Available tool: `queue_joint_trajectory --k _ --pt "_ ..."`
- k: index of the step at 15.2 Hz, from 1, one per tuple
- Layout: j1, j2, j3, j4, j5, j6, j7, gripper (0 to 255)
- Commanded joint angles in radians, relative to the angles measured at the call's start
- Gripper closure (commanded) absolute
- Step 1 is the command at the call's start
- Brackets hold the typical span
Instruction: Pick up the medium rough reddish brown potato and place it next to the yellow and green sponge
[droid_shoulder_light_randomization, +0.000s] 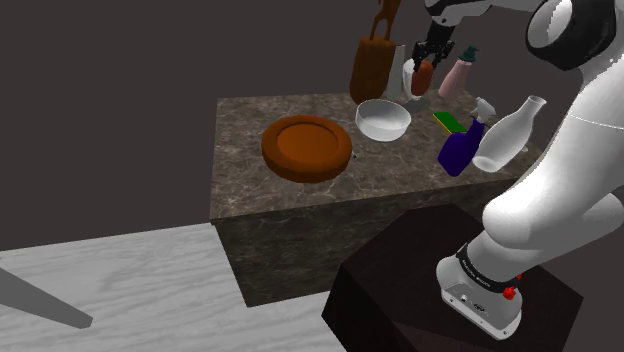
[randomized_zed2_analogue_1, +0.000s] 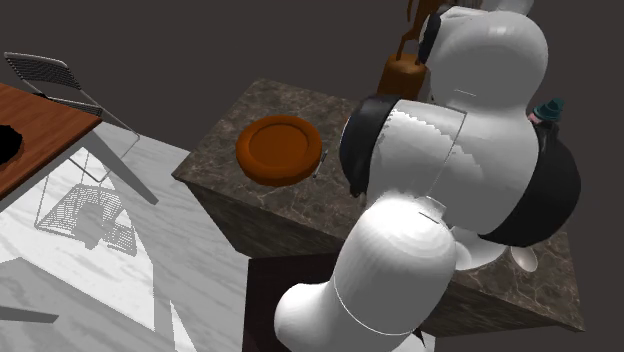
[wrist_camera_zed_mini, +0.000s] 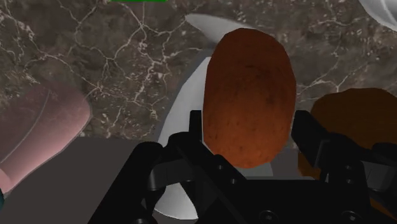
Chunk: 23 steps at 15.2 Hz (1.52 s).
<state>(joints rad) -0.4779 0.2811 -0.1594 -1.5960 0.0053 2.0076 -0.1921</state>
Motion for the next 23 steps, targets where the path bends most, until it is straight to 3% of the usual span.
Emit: queue_joint_trajectory --k 1,4,23 --pt "-0.026 0.080 -0.006 0.110 0.019 -0.031 -0.034 255" --pt "-0.065 0.206 -0.009 0.300 0.045 -0.096 -0.072 255" --pt "-0.062 0.249 -0.003 0.110 0.052 0.136 -0.074 255"
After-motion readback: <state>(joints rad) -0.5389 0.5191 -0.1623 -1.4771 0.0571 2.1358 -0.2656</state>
